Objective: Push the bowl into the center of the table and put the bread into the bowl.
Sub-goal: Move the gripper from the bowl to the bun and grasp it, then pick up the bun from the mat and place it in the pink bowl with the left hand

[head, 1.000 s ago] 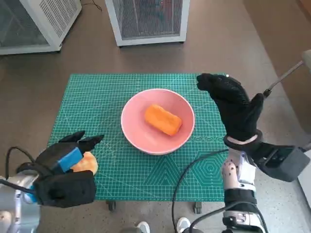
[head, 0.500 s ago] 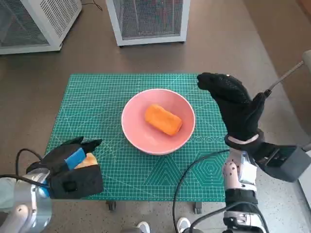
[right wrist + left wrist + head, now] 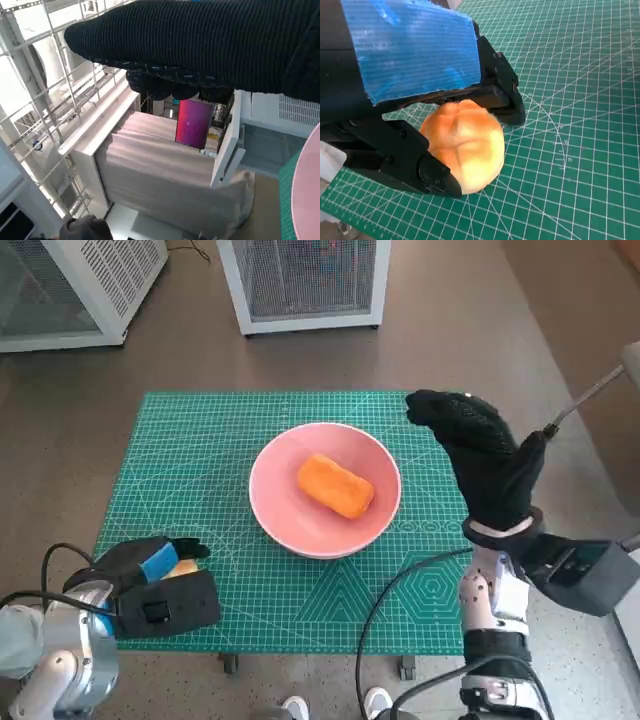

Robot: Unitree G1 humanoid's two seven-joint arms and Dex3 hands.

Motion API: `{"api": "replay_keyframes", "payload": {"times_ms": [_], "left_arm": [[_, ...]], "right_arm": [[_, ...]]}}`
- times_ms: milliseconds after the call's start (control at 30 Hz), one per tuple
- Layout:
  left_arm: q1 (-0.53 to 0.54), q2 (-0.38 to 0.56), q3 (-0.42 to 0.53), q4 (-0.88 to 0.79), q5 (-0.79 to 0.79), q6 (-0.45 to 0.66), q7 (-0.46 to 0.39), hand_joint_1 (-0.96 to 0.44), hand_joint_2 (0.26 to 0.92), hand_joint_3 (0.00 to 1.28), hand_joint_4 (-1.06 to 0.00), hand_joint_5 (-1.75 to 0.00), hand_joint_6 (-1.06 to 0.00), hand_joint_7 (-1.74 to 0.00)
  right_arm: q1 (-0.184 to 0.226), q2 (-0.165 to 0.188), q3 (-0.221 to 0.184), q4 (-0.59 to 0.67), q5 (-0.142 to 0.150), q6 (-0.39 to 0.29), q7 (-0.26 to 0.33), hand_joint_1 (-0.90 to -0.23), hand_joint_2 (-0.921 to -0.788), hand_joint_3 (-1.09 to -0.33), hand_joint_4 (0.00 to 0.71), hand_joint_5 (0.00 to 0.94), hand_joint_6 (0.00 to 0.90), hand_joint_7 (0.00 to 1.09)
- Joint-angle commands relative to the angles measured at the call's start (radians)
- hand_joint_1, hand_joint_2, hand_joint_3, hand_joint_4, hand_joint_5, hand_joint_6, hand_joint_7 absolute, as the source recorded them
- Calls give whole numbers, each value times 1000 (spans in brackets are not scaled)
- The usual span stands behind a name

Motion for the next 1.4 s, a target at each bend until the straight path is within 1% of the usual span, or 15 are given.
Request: {"api": "replay_keyframes", "payload": {"times_ms": [33, 367, 667, 767, 1000, 1133, 1233, 1400], "left_arm": [[8, 18, 11, -6, -1, -14, -16, 4, 919, 76, -680, -1210, -619, -1117], [17, 21, 63, -48, -21, -40, -5, 3, 918, 68, -673, -1205, -647, -1131], [-12, 19, 138, -119, -39, -31, -23, 3, 918, 65, -677, -1205, -649, -1125], [-30, 18, 164, -145, -47, -31, -27, 3, 918, 62, -685, -1180, -648, -1141], [-98, 14, 211, -189, -64, -45, -10, 4, 920, 49, -705, -1146, -649, -1148], [-152, 2, 220, -210, -73, -50, -2, 4, 918, 39, -726, -1134, -663, -1125], [-199, -12, 208, -219, -69, -46, 2, 4, 917, 37, -731, -1126, -665, -1125], [-293, -45, 155, -201, -45, -53, 17, 4, 914, 28, -751, -1111, -680, -1104]], "right_arm": [[23, -3, 3, 3, -7, 10, -6, -606, -921, -650, 215, 1, 337, 14], [22, 0, 2, 13, -7, 5, -3, -606, -921, -649, 216, 1, 337, 15], [21, -1, -1, 17, -6, 2, -2, -606, -921, -649, 217, 1, 338, 15], [20, -1, -1, 20, -6, 1, -1, -605, -921, -649, 216, 1, 337, 15], [17, -1, -2, 23, -3, 2, 2, -608, -921, -649, 216, 0, 337, 15], [14, -2, -4, 30, -1, 0, 5, -609, -921, -650, 216, 0, 337, 15], [11, -2, -5, 36, 0, -3, 6, -608, -921, -650, 216, 0, 337, 15], [8, -3, -7, 43, 2, -5, 9, -606, -921, -650, 216, 0, 337, 15]]}}
